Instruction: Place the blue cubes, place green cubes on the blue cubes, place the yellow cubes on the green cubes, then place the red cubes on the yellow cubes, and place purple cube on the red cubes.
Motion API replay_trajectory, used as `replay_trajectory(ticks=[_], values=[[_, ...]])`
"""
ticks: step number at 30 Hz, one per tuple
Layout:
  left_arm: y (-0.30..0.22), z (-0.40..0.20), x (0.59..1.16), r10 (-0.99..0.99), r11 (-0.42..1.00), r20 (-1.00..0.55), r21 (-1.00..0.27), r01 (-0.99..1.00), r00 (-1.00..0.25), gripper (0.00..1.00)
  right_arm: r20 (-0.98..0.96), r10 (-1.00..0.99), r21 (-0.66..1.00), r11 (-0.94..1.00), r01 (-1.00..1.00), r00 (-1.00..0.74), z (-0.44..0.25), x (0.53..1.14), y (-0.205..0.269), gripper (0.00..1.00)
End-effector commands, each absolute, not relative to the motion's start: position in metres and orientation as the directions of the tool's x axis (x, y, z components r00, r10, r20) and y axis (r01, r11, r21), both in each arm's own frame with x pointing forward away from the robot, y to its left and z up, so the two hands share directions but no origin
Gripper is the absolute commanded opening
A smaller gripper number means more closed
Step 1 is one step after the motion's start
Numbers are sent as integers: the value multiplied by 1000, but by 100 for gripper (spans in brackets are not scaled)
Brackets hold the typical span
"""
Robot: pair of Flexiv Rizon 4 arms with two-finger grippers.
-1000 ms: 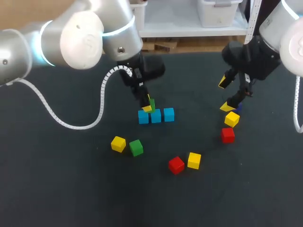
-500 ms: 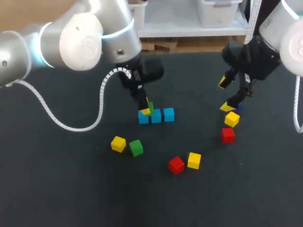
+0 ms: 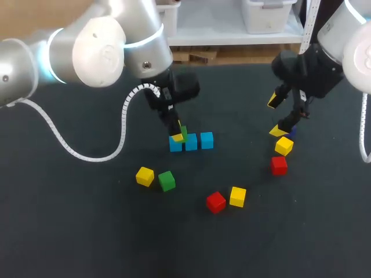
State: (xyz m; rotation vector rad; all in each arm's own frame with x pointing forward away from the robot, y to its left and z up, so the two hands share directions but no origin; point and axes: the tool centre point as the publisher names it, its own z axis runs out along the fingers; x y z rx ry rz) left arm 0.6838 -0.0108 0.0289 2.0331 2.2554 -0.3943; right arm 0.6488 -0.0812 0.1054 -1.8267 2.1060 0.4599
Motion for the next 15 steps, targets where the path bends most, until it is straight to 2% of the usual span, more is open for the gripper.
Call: replay_trajectory(ticks=[1,15], values=[[-13,29,687,968,87,-222,-140,986,-116,0,-438,-889,35,133,-991,-135,105,649,-81,100],[-14,29,689,970,81,-217,-144,986,-112,0,-438,-889,35,133,-991,-135,105,649,-81,100]])
